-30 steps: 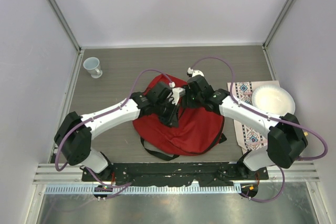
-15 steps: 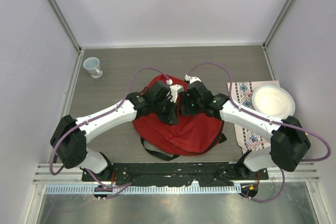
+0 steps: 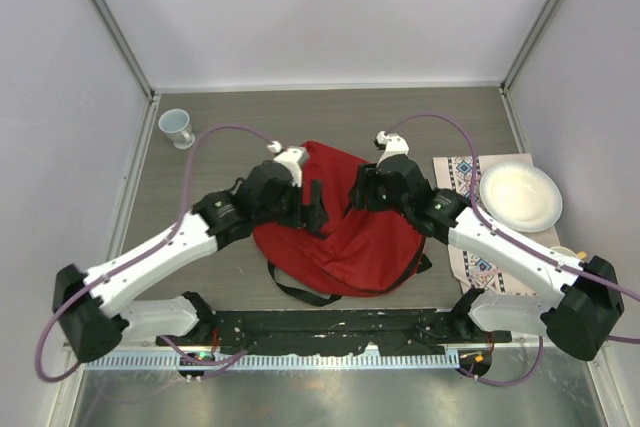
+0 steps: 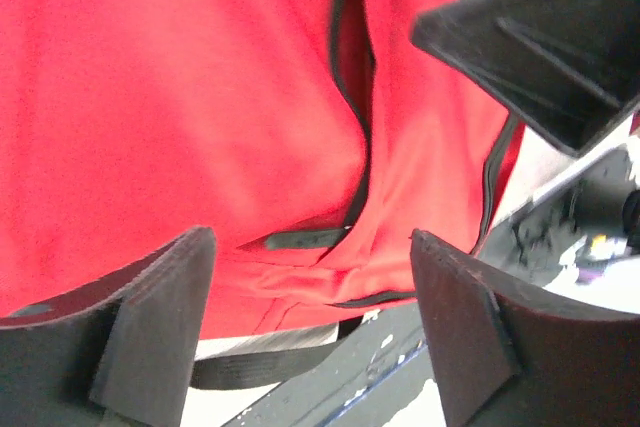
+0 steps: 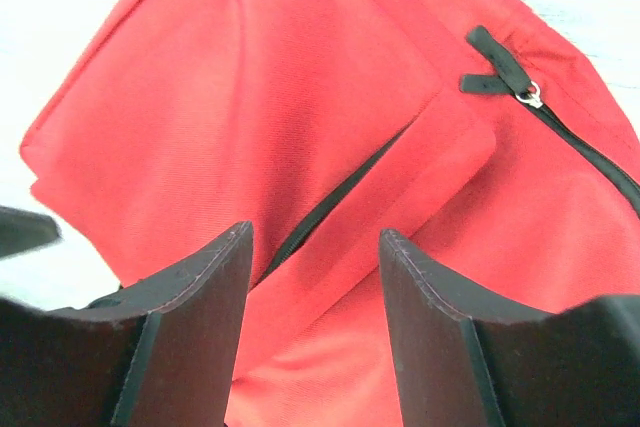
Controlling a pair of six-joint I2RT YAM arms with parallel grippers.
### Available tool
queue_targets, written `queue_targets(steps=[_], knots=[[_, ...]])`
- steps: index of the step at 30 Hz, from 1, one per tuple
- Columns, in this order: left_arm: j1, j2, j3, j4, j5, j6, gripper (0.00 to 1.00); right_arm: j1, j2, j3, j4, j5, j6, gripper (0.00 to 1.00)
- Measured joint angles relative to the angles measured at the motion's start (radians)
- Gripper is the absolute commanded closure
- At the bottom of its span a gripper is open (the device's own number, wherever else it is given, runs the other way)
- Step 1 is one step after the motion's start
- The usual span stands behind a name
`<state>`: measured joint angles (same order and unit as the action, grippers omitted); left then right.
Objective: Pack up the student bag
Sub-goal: Place the stationery in the student bag, then zip the student bag at the center of the board.
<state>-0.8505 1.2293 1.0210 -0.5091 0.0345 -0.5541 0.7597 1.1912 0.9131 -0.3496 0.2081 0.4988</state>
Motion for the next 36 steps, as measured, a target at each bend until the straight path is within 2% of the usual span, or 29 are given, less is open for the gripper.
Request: queue_targets(steps=[5, 7, 14, 17, 21, 32, 36], knots=[[0.0, -0.219, -0.075, -0.055, -0.258, -0.214, 0.15, 0.0, -0.02, -0.027, 0.025, -0.004, 0.003, 0.39], [0.001, -0.272, -0.117, -0.082, -0.317, -0.31, 0.15, -0.002, -0.019, -0.039, 0.015, 0.005, 0.005, 0.39], [0.001, -0.454, -0.4, -0.159, -0.367, -0.62, 0.15, -0.007, -0.019, -0.045, 0.005, -0.014, 0.012, 0.39], [0.001, -0.497, -0.449, -0.152, -0.377, -0.69, 0.13, -0.008, -0.019, -0.045, 0.014, -0.061, 0.011, 0.39], [0.001, -0.486, -0.451, -0.084, -0.407, -0.739, 0.12, -0.008, -0.019, -0.045, 0.042, -0.119, 0.012, 0.39], [0.001, -0.307, -0.438, 0.115, -0.402, -0.898, 0.13, 0.003, -0.022, -0.077, 0.065, -0.174, 0.028, 0.39], [0.008, -0.307, -0.467, 0.168, -0.429, -0.943, 0.27, 0.011, -0.023, -0.078, 0.067, -0.215, 0.023, 0.42]])
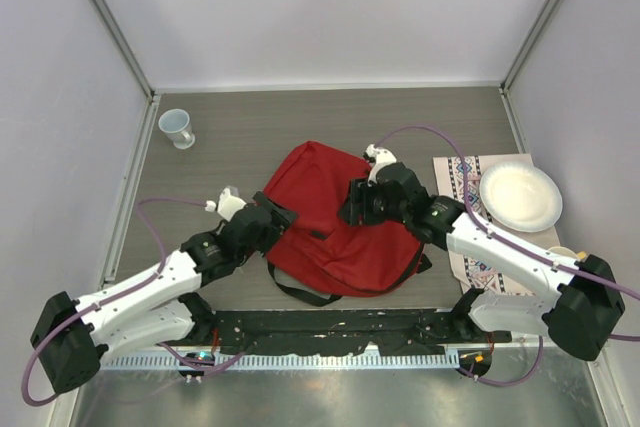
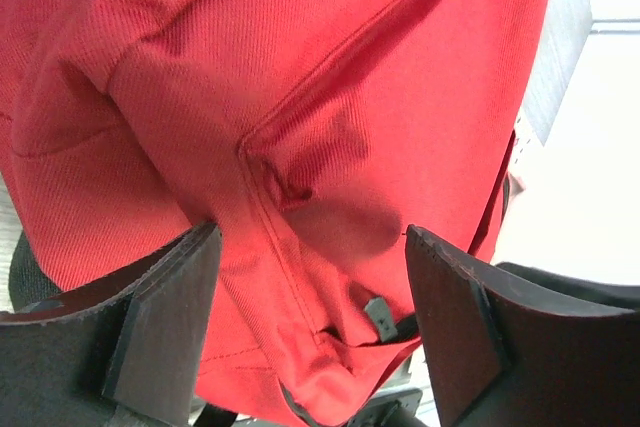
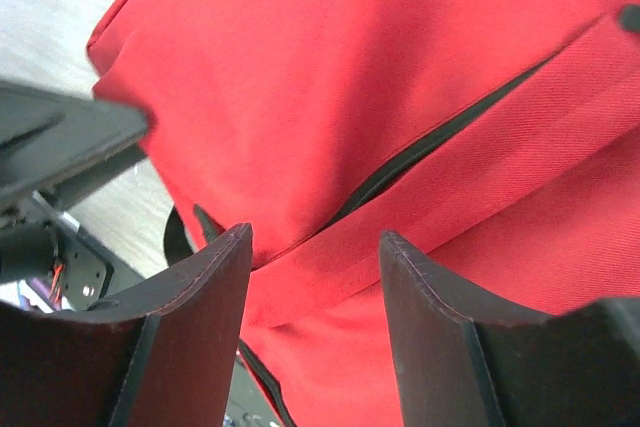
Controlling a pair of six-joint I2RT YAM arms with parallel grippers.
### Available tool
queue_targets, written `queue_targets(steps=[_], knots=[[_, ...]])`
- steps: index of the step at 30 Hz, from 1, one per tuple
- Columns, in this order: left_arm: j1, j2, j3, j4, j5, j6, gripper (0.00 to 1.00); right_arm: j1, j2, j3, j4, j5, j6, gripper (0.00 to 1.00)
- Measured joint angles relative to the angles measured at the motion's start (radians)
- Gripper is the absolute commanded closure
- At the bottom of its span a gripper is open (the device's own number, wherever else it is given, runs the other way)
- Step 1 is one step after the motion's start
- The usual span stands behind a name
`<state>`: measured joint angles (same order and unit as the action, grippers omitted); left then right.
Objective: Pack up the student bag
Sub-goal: Zip the student bag at the center of the board.
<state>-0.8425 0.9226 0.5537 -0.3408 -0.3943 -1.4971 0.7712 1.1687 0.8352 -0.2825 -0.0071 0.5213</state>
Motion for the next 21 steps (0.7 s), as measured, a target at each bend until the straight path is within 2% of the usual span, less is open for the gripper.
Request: queue_targets(steps=[4, 10, 12, 21], knots=[[0.063, 0.012, -0.002, 0.026, 0.002, -0.008, 0.52, 0.05, 0.0, 0.003, 0.0, -0.033, -0.036, 0.44], [0.185, 0.09, -0.002, 0.058, 0.083, 0.031, 0.72, 0.171, 0.018, 0.056, -0.011, -0.021, -0.123, 0.48], [0.203, 0.098, 0.0, 0.062, 0.104, 0.05, 0.76, 0.211, 0.043, 0.093, -0.015, 0.003, -0.154, 0.49], [0.304, 0.15, 0.08, 0.051, 0.191, 0.198, 0.8, 0.301, 0.224, 0.23, -0.044, 0.09, -0.266, 0.5]])
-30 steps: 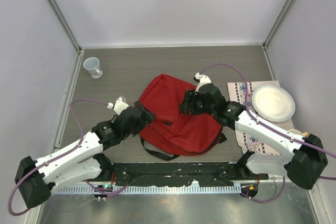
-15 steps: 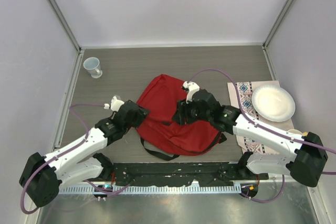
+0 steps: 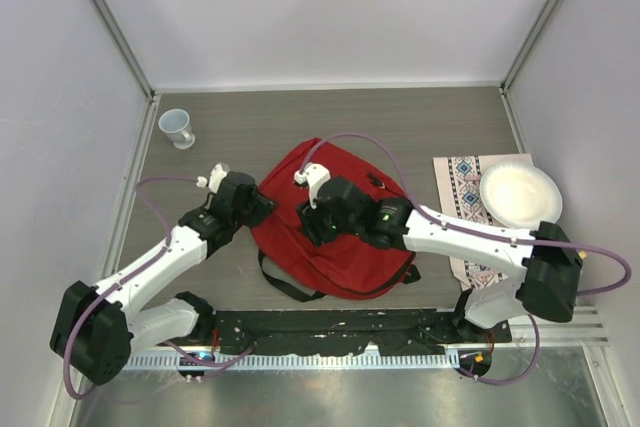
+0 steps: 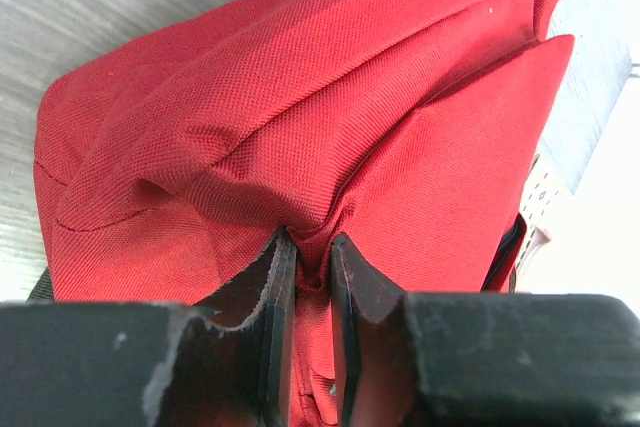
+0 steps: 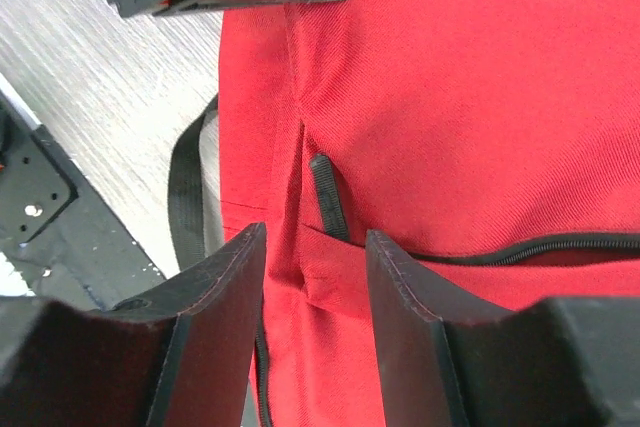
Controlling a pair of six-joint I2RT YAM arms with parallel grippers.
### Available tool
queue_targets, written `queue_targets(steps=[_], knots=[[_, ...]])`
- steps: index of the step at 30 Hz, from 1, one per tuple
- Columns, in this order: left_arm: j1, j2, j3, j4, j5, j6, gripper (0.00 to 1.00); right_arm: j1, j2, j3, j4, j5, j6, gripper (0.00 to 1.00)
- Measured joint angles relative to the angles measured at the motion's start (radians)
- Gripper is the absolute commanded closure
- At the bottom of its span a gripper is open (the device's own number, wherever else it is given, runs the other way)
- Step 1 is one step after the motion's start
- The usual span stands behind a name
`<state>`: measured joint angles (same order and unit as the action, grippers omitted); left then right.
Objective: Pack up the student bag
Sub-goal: Zip the student bag at the center of the board.
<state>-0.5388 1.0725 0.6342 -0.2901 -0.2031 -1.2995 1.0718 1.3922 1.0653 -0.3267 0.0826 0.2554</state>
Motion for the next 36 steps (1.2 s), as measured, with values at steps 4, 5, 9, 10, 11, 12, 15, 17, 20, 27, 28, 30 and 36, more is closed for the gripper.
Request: queue_targets(steps=[4, 5, 9, 10, 11, 12, 15, 17, 20, 27, 28, 30, 36], knots=[[0.04, 0.045, 0.054, -0.008, 0.054, 0.08, 0.8, 0.021, 0.077, 0.047, -0.014, 0.038, -0.044, 0.5], [0.054, 0.062, 0.071, -0.014, 0.073, 0.1, 0.8, 0.022, 0.092, 0.057, -0.016, 0.046, -0.05, 0.5], [0.095, 0.14, 0.137, -0.021, 0.145, 0.167, 0.8, 0.027, 0.151, 0.105, -0.023, 0.091, -0.079, 0.51], [0.1, 0.156, 0.15, -0.021, 0.162, 0.183, 0.8, 0.027, 0.164, 0.117, -0.026, 0.105, -0.084, 0.52], [0.105, 0.167, 0.159, -0.02, 0.176, 0.193, 0.8, 0.027, 0.174, 0.126, -0.028, 0.116, -0.089, 0.52], [0.108, 0.176, 0.167, -0.021, 0.187, 0.204, 0.8, 0.027, 0.186, 0.138, -0.035, 0.129, -0.094, 0.52], [0.119, 0.2, 0.184, -0.02, 0.222, 0.229, 0.8, 0.027, 0.21, 0.156, -0.044, 0.161, -0.102, 0.52], [0.125, 0.216, 0.196, -0.019, 0.244, 0.24, 0.8, 0.027, 0.219, 0.156, -0.053, 0.171, -0.104, 0.52], [0.129, 0.237, 0.216, -0.019, 0.267, 0.257, 0.8, 0.03, 0.235, 0.156, -0.059, 0.187, -0.104, 0.53], [0.133, 0.264, 0.244, -0.017, 0.305, 0.282, 0.8, 0.042, 0.258, 0.156, -0.063, 0.213, -0.103, 0.64], [0.135, 0.265, 0.245, -0.017, 0.31, 0.283, 0.8, 0.045, 0.258, 0.156, -0.063, 0.219, -0.103, 0.69], [0.136, 0.265, 0.245, -0.017, 0.315, 0.287, 0.8, 0.049, 0.26, 0.156, -0.064, 0.236, -0.101, 0.84], [0.142, 0.265, 0.245, -0.017, 0.328, 0.289, 0.8, 0.053, 0.267, 0.156, -0.064, 0.262, -0.098, 0.95]])
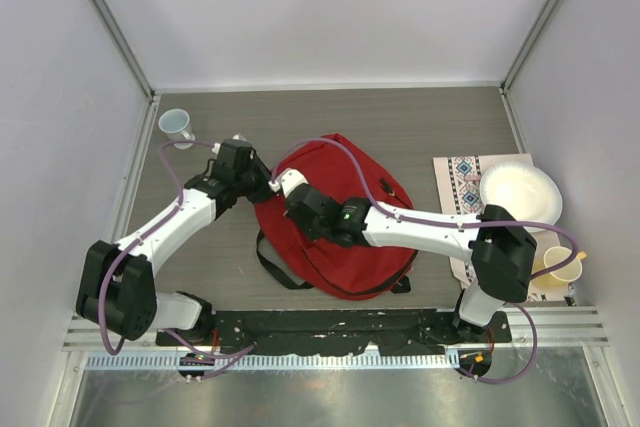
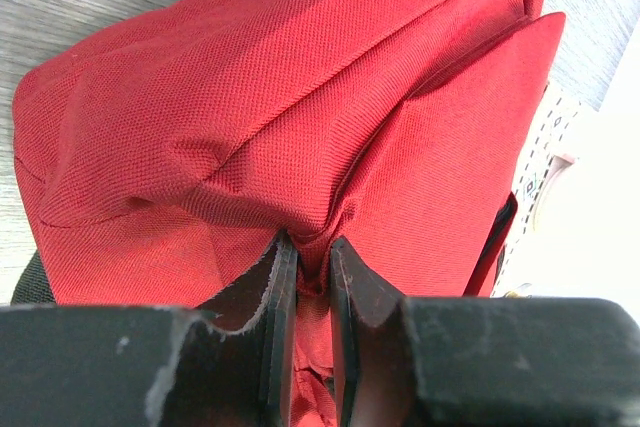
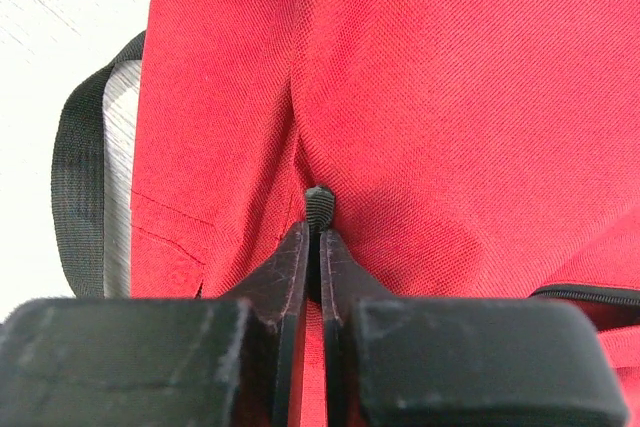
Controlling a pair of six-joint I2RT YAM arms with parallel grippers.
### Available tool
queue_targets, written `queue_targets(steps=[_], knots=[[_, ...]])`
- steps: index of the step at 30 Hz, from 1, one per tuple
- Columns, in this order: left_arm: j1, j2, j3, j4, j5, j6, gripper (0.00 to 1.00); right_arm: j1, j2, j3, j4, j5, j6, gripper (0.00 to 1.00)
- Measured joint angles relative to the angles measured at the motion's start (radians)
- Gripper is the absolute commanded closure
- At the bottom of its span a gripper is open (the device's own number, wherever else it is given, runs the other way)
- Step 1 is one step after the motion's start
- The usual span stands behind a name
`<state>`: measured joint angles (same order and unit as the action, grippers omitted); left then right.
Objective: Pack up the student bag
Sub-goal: Zip the student bag at the center of the board.
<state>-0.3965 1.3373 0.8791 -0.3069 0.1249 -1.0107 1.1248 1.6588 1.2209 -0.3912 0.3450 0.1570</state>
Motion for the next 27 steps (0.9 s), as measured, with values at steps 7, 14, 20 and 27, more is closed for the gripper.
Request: queue_targets(steps=[7, 14, 20, 27], knots=[[0.005, 0.003, 0.0, 0.0, 0.012, 0.014, 0.79, 0.0, -0.003, -0.016, 0.02, 0.002, 0.009, 0.99], [0.011, 0.009, 0.0, 0.005, 0.028, 0.025, 0.79, -0.025, -0.033, -0.043, 0.047, -0.035, 0.055, 0.98], [0.013, 0.014, 0.0, 0.007, 0.035, 0.03, 0.79, -0.087, -0.059, -0.092, 0.097, -0.13, 0.145, 0.99], [0.013, 0.014, 0.0, 0.012, 0.043, 0.047, 0.76, -0.172, -0.122, -0.181, 0.19, -0.275, 0.254, 0.97]])
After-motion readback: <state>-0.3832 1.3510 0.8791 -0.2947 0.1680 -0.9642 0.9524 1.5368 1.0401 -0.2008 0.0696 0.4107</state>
